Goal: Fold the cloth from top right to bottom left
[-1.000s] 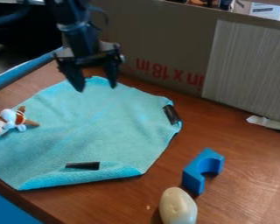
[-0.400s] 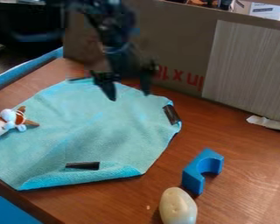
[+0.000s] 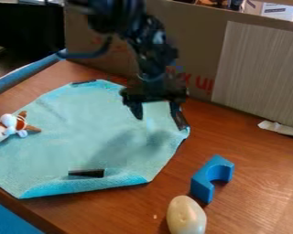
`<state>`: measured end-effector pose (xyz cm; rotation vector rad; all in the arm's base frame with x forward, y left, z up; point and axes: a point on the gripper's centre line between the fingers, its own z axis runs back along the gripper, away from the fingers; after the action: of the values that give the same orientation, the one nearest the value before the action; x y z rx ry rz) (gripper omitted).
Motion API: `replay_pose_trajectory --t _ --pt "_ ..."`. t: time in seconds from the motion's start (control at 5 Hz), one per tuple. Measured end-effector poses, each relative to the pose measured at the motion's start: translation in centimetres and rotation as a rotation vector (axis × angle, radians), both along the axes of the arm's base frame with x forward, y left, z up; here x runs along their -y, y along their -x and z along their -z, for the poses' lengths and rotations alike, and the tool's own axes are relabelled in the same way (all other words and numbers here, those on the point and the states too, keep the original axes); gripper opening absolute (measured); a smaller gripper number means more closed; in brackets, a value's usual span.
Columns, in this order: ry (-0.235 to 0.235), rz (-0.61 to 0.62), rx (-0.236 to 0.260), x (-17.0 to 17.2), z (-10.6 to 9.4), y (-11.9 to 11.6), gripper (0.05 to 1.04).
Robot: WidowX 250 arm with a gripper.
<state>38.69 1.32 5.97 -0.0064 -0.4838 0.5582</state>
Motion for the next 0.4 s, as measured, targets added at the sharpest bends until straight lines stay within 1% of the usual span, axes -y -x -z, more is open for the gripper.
replay_pose_trajectory --t 0.2,0.4 --pt "-0.013 0.028 -0.024 1.34 1.39 -0.82 1.0" --pt "-0.007 0.011 -0.026 2.04 1.87 -1.73 1.0"
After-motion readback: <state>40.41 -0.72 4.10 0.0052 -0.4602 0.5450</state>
